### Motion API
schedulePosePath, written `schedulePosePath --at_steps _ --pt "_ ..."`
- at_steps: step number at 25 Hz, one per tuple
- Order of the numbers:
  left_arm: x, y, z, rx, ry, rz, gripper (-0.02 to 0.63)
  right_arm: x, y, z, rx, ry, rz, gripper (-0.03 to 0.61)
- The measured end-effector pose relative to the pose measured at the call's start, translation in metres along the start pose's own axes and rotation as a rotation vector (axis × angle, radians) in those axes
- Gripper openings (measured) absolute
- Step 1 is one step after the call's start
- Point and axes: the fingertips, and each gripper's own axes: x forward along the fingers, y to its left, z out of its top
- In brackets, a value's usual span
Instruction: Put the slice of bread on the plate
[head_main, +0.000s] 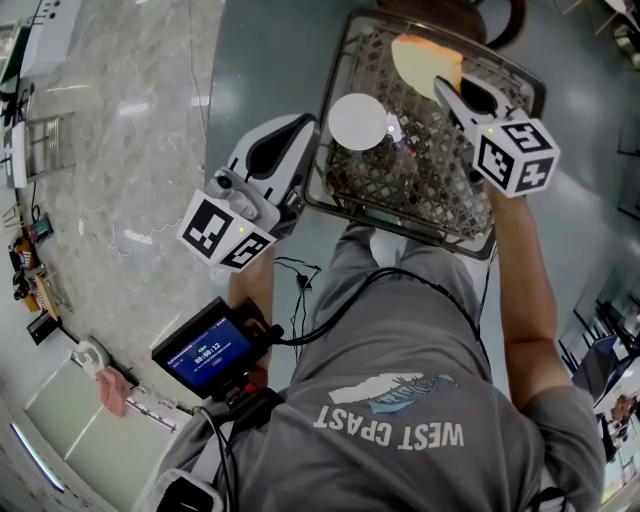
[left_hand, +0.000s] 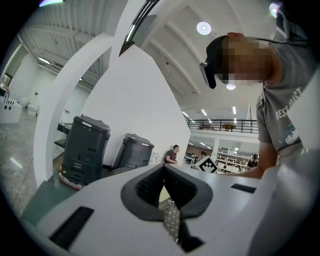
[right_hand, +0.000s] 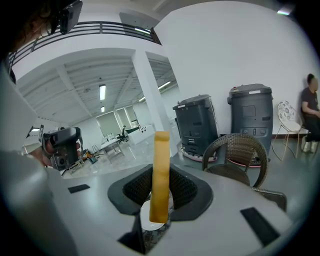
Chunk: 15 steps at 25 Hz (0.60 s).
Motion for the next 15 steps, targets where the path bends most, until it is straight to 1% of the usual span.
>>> schedulePosePath --at_steps 15 --pt "0.004 0.005 -0.003 -0.025 0.013 -0.003 0.006 0.021 -0.012 -0.015 -0.026 0.064 -0.032 0.089"
